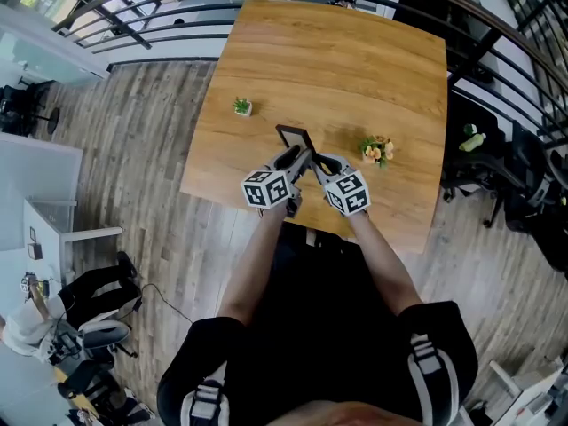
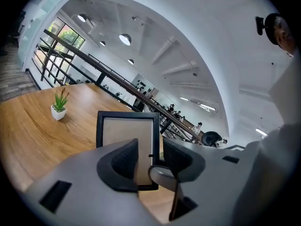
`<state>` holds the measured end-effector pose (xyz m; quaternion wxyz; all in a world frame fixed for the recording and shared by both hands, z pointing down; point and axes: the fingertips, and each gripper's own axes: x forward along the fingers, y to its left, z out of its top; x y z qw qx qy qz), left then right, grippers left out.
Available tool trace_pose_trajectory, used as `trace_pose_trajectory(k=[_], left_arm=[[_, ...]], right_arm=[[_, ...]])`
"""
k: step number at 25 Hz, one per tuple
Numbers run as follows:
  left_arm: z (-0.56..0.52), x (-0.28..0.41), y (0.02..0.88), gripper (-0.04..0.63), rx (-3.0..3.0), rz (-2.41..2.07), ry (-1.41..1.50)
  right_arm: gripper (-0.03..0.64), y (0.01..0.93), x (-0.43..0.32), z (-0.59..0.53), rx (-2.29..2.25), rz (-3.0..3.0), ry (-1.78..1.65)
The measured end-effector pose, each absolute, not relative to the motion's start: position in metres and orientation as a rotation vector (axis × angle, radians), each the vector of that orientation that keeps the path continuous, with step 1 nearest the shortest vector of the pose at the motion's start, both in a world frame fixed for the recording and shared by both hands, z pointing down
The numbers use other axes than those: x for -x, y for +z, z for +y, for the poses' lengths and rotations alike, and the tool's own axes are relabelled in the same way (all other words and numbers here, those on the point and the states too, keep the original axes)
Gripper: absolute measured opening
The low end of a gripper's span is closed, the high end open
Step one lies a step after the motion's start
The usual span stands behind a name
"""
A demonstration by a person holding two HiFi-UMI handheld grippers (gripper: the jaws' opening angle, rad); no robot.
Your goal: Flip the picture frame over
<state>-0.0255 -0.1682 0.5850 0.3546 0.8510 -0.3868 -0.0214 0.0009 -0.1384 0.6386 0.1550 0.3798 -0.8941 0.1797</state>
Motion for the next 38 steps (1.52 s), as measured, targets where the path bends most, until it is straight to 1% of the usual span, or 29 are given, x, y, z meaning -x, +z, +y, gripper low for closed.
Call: trace_pose_trajectory(k=[6, 18, 23, 24, 25, 33, 38], left_arm=[[-0.169, 0.024, 0.583, 0.169, -2.199, -1.006, -0.065], [-0.175, 0.041, 0.587, 0.169, -2.073, -1.045, -0.161], [-0.175, 0.050, 0.596, 0.169, -2.005, -1.093, -0.186], [-0.175, 0.052, 0.597, 0.164, -1.996, -1.106, -0.182], [-0.175, 0.054, 0.599, 0.144, -1.989, -1.115, -0.177], [-0.172, 0.056, 0.604, 0.114, -1.895, -1.058, -0.262], [-0.172, 0.053, 0.603, 0.095, -1.921, -1.044, -0.246]], right_arm=[[0.072, 0.637, 0.009, -0.133, -1.086, -2.535, 0.460], [0.092, 0.622, 0.023, -0.126, -1.057, -2.386, -0.034], [0.098, 0.624, 0.030, -0.120, -1.045, -2.374, -0.085], [0.097, 0.625, 0.031, -0.119, -1.041, -2.372, -0.094], [0.097, 0.625, 0.031, -0.119, -1.036, -2.372, -0.100], [0.104, 0.629, 0.033, -0.116, -0.998, -2.398, -0.068], [0.110, 0.633, 0.034, -0.114, -0.964, -2.413, -0.062]])
